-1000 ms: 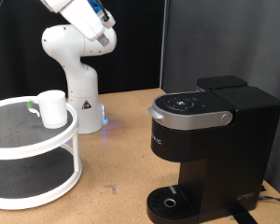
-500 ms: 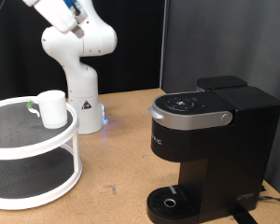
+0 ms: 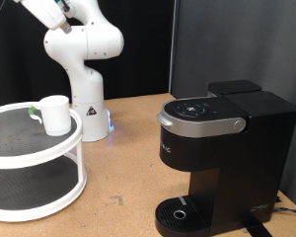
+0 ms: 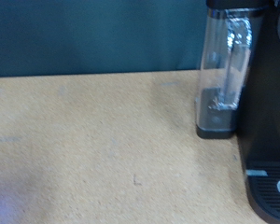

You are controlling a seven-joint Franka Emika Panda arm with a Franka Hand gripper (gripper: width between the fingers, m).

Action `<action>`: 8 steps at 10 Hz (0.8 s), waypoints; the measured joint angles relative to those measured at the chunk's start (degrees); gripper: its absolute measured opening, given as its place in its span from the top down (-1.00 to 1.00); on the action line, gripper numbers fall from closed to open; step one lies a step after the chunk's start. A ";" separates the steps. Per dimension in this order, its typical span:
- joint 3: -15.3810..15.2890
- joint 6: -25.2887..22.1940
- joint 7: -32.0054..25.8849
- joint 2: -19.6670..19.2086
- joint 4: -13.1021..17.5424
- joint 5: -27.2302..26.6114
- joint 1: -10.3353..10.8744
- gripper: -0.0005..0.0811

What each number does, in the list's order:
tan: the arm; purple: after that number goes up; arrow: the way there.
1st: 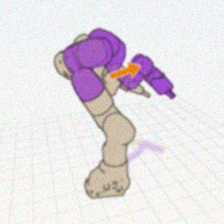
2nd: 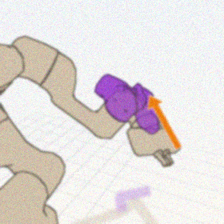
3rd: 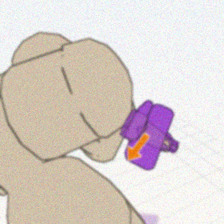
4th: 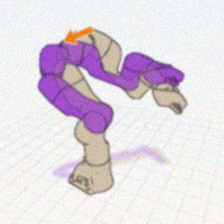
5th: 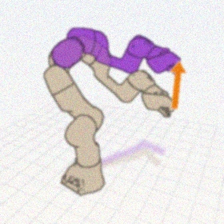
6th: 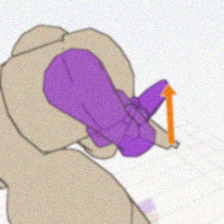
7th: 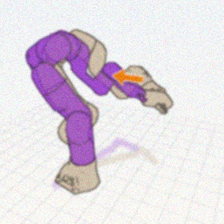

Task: Make a cup of coffee with the keurig machine

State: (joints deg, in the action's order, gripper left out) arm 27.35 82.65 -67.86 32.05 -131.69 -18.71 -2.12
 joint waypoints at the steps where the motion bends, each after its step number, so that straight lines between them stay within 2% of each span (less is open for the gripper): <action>1: 0.48 1.44 -1.66 0.40 -0.49 1.81 -0.57 0.99; 5: 6.36 -0.72 -10.81 1.96 0.38 6.24 -2.92 0.99; 7: 9.89 -4.84 -11.28 1.40 3.30 6.36 -3.29 0.99; 8: 10.91 -7.56 -11.25 -0.92 5.46 6.35 -3.20 0.99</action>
State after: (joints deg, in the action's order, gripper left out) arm 38.27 75.09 -79.11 31.13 -126.23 -12.36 -5.32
